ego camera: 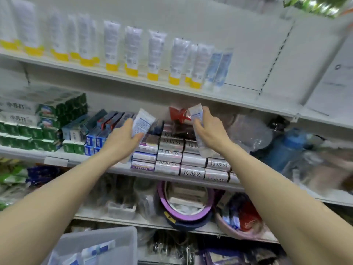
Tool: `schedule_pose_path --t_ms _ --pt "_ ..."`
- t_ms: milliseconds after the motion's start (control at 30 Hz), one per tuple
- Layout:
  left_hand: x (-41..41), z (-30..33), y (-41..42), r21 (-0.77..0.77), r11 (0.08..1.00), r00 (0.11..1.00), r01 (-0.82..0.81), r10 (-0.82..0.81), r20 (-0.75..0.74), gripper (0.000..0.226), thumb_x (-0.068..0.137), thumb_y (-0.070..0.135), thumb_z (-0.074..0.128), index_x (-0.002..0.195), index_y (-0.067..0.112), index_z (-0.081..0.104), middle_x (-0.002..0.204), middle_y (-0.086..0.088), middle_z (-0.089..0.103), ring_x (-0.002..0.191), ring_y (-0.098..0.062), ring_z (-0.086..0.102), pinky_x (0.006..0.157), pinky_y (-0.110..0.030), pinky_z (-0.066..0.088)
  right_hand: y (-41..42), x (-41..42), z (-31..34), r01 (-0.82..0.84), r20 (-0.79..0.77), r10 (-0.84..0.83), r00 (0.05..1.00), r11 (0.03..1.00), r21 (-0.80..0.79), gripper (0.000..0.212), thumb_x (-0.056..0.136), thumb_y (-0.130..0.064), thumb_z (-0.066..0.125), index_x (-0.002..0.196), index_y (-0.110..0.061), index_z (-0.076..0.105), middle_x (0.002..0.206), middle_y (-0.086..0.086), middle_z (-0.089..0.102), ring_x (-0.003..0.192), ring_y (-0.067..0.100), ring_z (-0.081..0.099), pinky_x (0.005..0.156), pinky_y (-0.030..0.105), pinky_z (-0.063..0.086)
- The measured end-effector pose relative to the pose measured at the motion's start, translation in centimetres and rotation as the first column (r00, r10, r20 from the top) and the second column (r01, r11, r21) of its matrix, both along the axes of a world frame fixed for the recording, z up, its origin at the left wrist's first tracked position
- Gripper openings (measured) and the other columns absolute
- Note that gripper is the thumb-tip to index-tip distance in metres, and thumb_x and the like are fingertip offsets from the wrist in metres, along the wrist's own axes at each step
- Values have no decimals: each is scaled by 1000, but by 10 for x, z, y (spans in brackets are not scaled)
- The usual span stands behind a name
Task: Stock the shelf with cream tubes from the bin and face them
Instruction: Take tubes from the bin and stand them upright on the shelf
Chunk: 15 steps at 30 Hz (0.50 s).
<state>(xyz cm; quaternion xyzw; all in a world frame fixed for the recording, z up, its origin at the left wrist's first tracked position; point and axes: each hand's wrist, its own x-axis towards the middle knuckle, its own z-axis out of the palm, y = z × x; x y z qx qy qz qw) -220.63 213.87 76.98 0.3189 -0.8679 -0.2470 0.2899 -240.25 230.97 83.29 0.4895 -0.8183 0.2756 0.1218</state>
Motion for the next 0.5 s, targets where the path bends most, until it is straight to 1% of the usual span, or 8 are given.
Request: schedule_pose_path --t_ms 67,167,233,300,367,400,433,500 --pt "-25 33 11 -45 998 997 36 -39 -73 33 93 34 52 120 16 44 116 -17 63 101 -37 59 82 -43 47 15 -22 29 15 -59 -18 998 998 -61 27 98 -29 40 117 -10 39 76 10 60 69 35 57 61 40 45" --pt "-65 79 31 -141 988 986 55 -76 -149 33 93 36 52 118 16 45 111 -17 65 99 -38 59 82 -45 48 38 -55 72 38 -102 -52 993 990 -135 28 99 -29 40 116 -7 39 66 1 50 66 32 53 56 37 35" --pt "-93 106 46 -189 979 977 77 -112 -182 32 93 38 50 115 16 47 108 -14 65 97 -36 59 81 -44 47 54 -79 100 44 -96 -62 993 982 -183 26 98 -28 41 114 -8 40 69 5 53 67 32 54 59 39 38" --pt "-120 129 61 -227 968 963 102 -153 -220 29 94 40 50 110 16 47 96 -10 64 89 -33 58 75 -42 46 66 -105 122 69 -79 -90 993 970 -235 20 95 -28 43 104 -10 42 77 10 58 72 33 54 64 39 40" --pt "-144 150 76 -277 956 953 92 -165 -253 23 94 38 51 98 17 44 78 -1 56 79 -28 53 64 -37 37 75 -130 142 85 -61 -107 992 956 -281 19 91 -27 46 98 -11 47 85 8 62 80 31 55 69 38 42" --pt "-154 159 81 -288 954 946 78 -162 -282 21 94 37 52 96 18 44 76 2 54 78 -26 51 64 -36 34 78 -142 151 77 -47 -95 994 952 -297 18 88 -27 49 97 -12 52 87 5 63 83 29 56 72 38 44" --pt "-164 168 84 -284 956 934 66 -160 -319 21 93 37 54 97 18 48 81 2 58 81 -25 53 66 -36 36 80 -153 158 63 -31 -76 997 950 -305 18 85 -26 51 96 -13 56 89 3 64 86 27 58 75 38 47" --pt "-181 181 86 -248 967 904 51 -150 -401 25 89 39 58 104 19 57 95 2 66 89 -24 60 77 -39 47 79 -175 167 43 -10 -48 999 951 -305 18 81 -26 55 96 -19 62 91 0 67 88 23 61 79 40 51"
